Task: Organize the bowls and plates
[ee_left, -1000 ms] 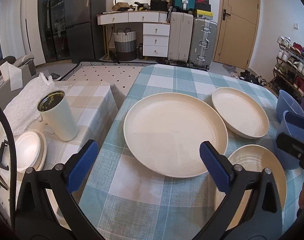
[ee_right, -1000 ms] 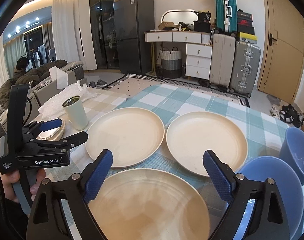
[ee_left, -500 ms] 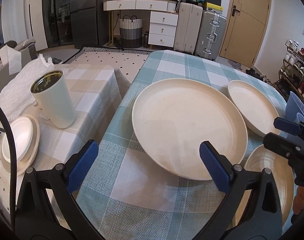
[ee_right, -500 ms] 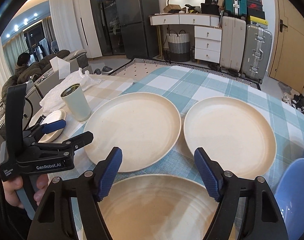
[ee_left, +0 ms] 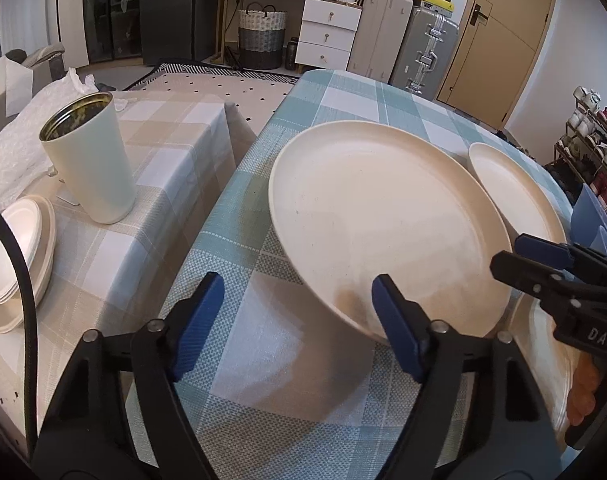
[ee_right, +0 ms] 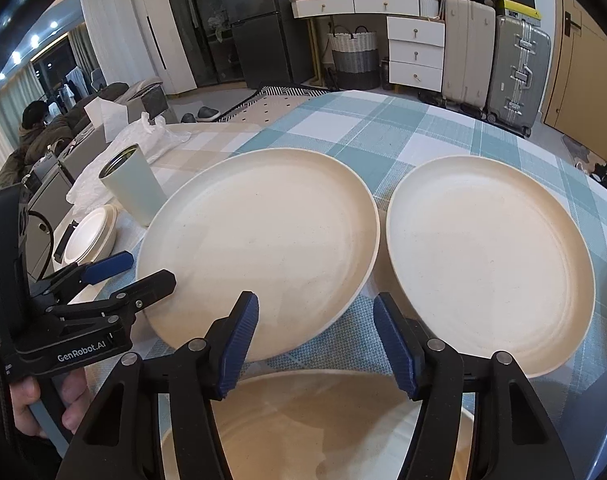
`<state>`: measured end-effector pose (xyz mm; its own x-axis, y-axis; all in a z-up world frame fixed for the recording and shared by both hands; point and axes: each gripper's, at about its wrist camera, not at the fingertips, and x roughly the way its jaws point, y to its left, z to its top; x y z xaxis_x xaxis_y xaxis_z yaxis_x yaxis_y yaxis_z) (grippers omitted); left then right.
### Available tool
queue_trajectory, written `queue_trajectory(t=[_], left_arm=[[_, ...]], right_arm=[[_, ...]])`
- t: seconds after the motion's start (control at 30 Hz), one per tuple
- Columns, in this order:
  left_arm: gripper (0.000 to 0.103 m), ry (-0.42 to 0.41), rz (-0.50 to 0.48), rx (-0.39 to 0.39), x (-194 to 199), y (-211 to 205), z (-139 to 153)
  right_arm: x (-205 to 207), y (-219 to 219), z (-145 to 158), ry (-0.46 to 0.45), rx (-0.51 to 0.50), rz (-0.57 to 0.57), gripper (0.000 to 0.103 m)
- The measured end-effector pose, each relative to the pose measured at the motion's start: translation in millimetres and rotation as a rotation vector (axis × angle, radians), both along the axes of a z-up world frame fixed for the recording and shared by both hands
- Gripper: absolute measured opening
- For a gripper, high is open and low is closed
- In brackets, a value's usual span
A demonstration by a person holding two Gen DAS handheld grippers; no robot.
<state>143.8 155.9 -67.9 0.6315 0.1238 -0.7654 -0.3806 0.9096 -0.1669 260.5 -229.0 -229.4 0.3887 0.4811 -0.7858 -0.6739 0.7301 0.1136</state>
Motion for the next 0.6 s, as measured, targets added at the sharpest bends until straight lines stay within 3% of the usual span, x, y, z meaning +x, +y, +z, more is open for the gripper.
queue_trajectory(t=[0.17, 0.2, 0.33, 0.6], left_arm=[[0.064, -0.004, -0.015, 0.003, 3.2, -4.1, -0.3], [0.061, -0.006, -0.021, 0.001, 3.9, -5.0, -0.3], [0.038, -0.025, -0.067, -0.022, 5.5, -11.9, 0.8], [0.037, -0.021, -0.074, 0.004, 6.6, -17.5, 2.9]], right_arm=[[7.5, 4.0, -4.3, -0.001, -0.025, -0.014, 0.051], [7.6, 3.5, -4.8, 0.001, -0.025, -0.017, 0.043], [11.0, 5.0, -8.8, -0.007, -0.040, -0.035, 0.032], [9.2, 2.5, -8.9, -0.017, -0.055, -0.045, 0.028]])
